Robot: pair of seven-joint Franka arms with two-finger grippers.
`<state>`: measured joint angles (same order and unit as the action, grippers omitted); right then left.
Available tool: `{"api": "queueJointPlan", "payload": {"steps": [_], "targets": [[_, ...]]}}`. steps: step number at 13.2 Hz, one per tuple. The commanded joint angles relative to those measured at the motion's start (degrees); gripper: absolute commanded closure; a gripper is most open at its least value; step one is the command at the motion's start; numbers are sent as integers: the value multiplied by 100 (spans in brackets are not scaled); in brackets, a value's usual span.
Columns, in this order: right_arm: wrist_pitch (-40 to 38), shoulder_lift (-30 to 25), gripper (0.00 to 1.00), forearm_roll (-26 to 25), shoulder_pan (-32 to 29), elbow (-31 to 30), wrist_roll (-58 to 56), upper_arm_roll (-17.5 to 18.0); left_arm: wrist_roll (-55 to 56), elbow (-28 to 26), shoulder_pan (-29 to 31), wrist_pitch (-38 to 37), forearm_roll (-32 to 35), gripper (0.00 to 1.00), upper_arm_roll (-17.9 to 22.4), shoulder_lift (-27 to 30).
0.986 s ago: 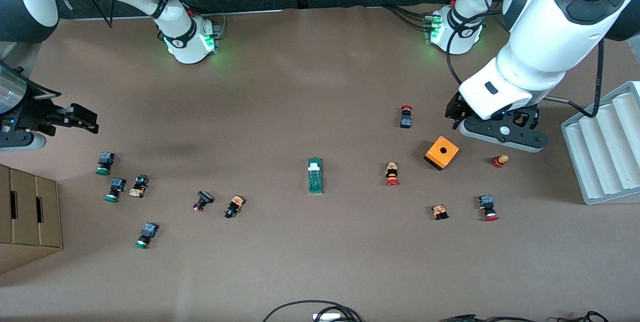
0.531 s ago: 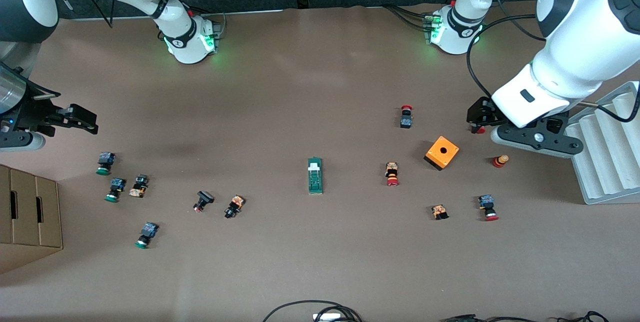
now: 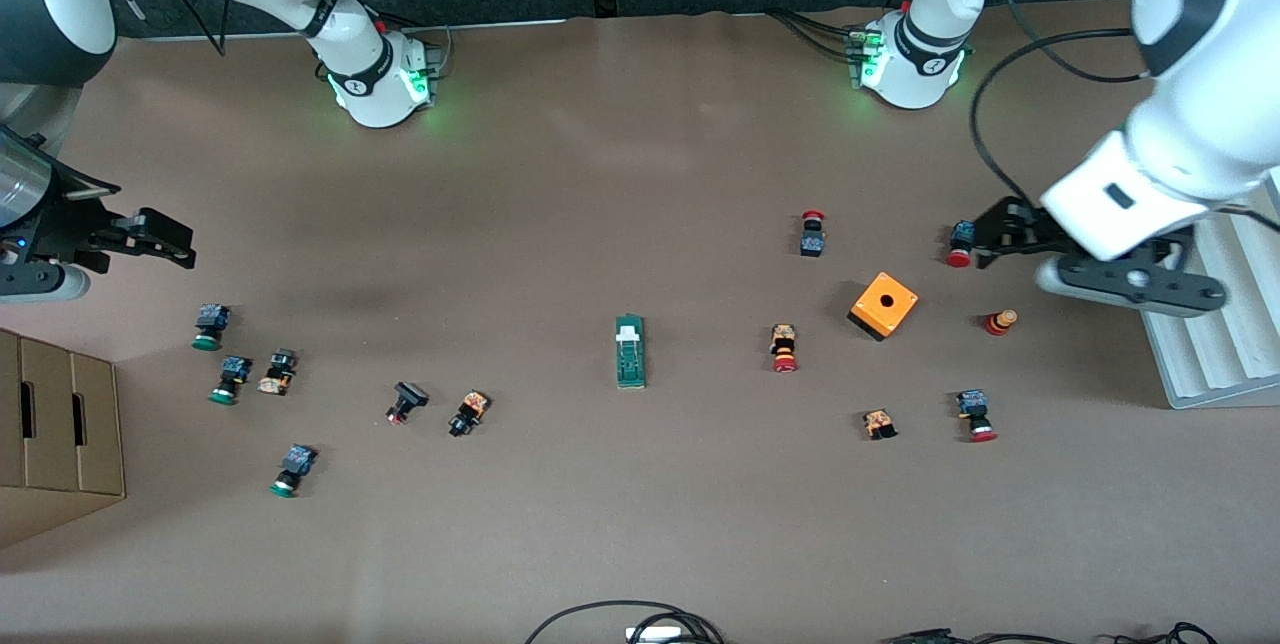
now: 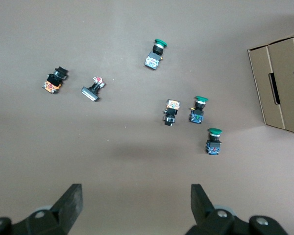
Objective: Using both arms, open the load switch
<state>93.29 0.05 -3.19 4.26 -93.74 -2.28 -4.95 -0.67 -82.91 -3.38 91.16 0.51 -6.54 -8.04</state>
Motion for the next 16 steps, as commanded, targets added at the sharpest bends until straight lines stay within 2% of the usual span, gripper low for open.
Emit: {"api": "queueJointPlan", "payload": {"steps": [1,4,7,12,16], "targets": [[31,-5,0,-94,32,48,18,-15,14,-1023,496,393,-69,0,-102,732],[31,4,0,-94,32,48,18,-6,76,-1297,505,437,19,0,-75,927],[31,4,0,-94,32,48,18,-15,102,-1885,505,735,1,0,-58,1304],[32,4,0,-94,32,48,18,-15,93,-1623,505,701,-34,0,-5,1138],[31,4,0,-94,32,48,26,-15,120,-1640,496,675,-43,0,22,1147]]}}
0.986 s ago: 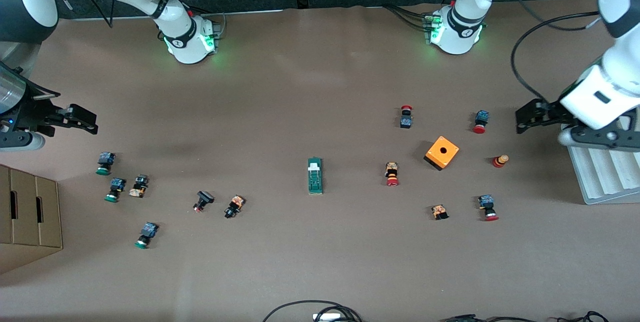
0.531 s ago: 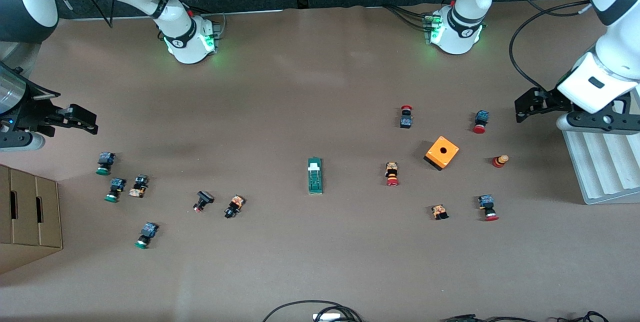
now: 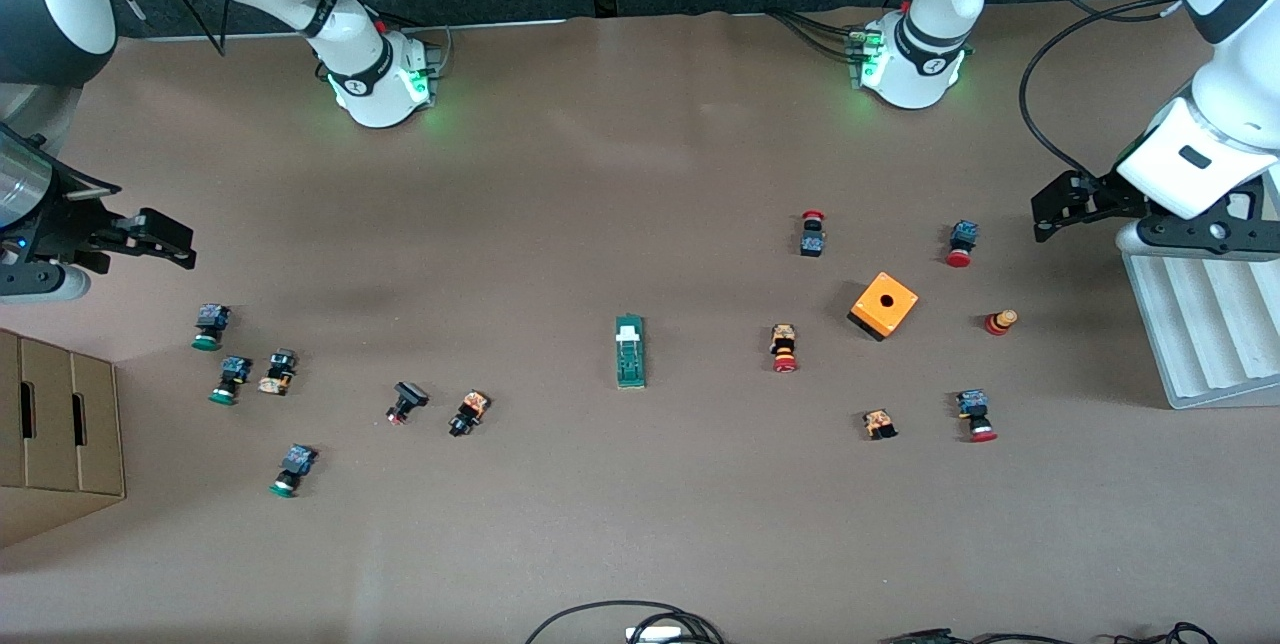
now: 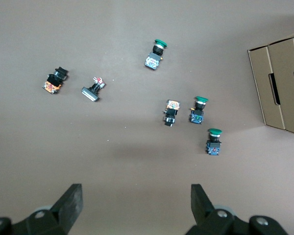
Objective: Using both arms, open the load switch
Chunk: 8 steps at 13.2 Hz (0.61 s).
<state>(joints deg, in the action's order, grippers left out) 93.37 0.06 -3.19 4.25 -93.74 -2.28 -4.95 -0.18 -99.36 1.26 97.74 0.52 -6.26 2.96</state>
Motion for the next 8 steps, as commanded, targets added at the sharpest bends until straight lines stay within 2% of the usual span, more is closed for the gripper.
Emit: {"api": "queueJointPlan", "payload": {"steps": [1,8], "targets": [[24,3,0,-94,32,49,18,-15,184,13,41,-53,-43,0,-16,38],[33,3,0,-94,32,49,18,-15,299,31,41,-97,-69,0,-25,21]]}}
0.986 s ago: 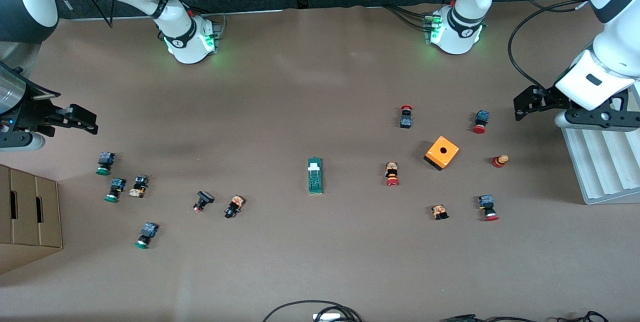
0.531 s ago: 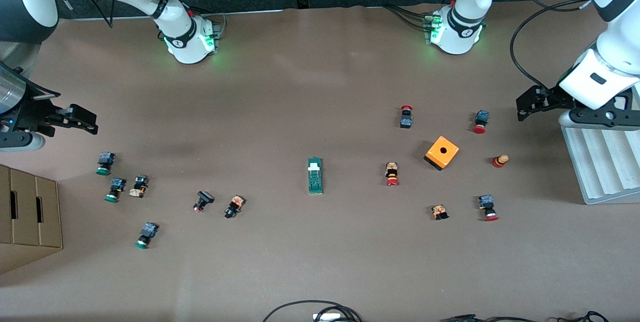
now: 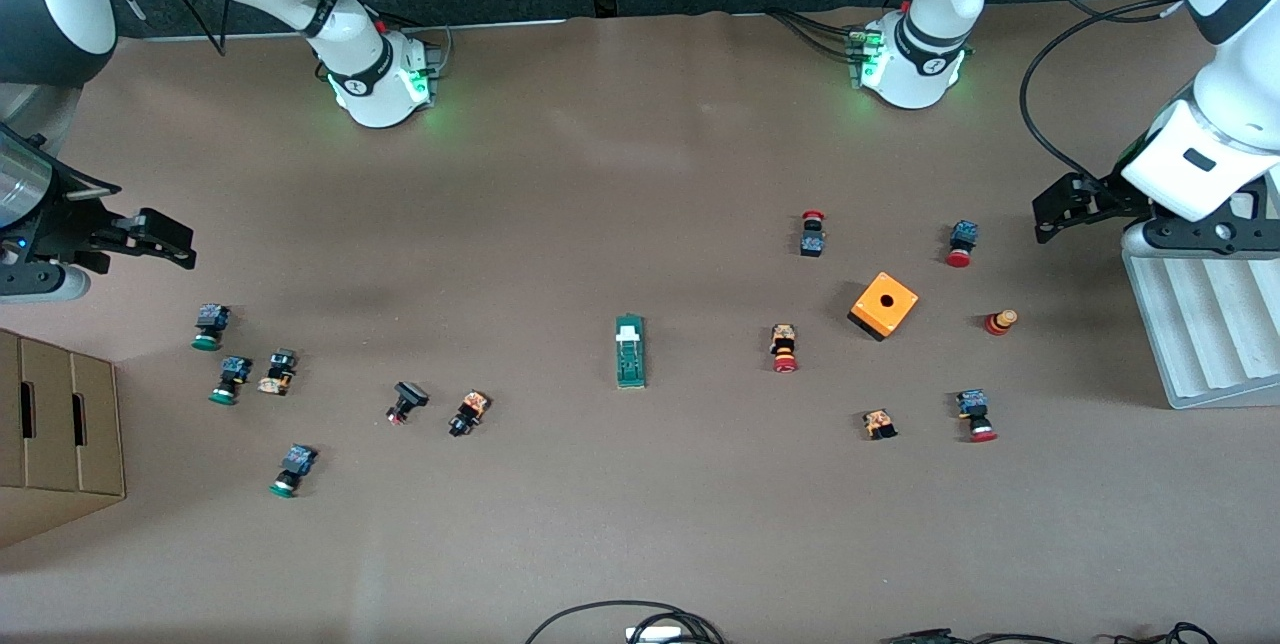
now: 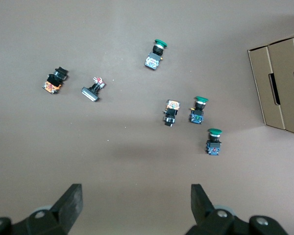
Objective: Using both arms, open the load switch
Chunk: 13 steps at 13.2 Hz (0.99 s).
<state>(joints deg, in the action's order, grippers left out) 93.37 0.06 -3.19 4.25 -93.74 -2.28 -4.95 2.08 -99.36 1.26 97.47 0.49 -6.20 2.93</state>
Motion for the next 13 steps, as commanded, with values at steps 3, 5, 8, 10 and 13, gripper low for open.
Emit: {"api": "queueJointPlan", "payload": {"steps": [3,5,8,10,13], "targets": [[41,3,0,-94,32,49,18,-15,65,40,32,-88,-58,0,-30,33],[50,3,0,-94,32,49,18,-15,65,40,32,-88,-58,0,-30,33],[50,3,0,-94,32,49,18,-15,65,40,32,-88,-40,0,-39,33],[32,3,0,-94,32,49,18,-15,56,66,32,-88,-32,0,-39,24],[58,12,0,-94,5,49,18,-24,30,110,23,-132,-32,0,-39,-29]]}}
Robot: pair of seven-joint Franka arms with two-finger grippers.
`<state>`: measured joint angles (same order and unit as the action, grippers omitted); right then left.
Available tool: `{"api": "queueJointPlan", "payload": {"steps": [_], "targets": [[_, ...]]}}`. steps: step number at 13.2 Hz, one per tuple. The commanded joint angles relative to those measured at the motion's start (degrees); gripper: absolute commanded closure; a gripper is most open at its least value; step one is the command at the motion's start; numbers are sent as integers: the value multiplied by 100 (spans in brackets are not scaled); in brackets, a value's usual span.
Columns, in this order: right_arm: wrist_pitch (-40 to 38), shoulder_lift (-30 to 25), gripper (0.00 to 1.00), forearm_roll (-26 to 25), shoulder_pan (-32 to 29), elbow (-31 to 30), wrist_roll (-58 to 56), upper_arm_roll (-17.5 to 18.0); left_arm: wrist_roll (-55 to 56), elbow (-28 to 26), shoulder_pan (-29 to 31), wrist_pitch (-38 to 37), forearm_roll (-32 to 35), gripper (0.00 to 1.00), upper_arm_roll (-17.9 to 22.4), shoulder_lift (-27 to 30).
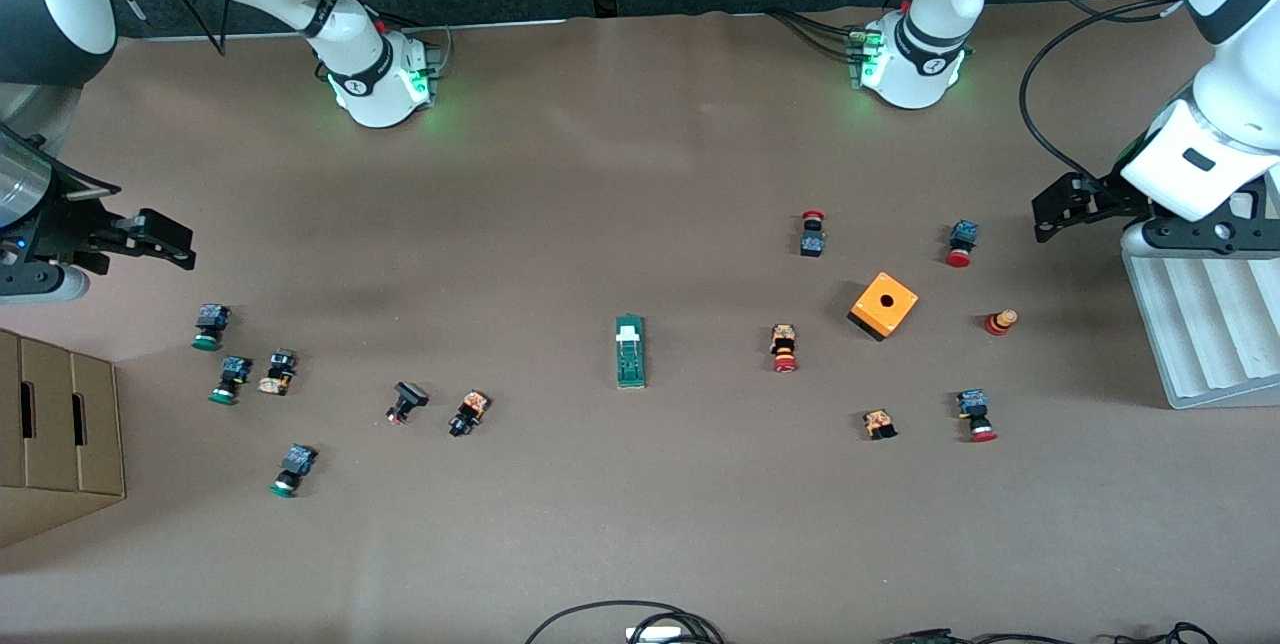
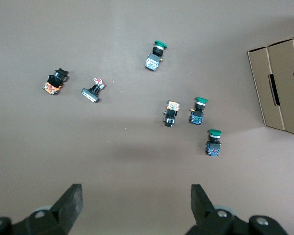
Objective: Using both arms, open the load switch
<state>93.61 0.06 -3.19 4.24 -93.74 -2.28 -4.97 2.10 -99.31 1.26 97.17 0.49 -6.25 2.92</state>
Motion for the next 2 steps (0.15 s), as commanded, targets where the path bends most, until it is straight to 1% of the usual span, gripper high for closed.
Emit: {"api": "queueJointPlan", "payload": {"steps": [1,2], "targets": [[35,11,0,-94,15,49,17,-22,36,166,32,-128,-31,0,-34,-72],[43,20,0,-94,24,49,17,-13,44,184,23,-128,-23,0,-34,-81]]}}
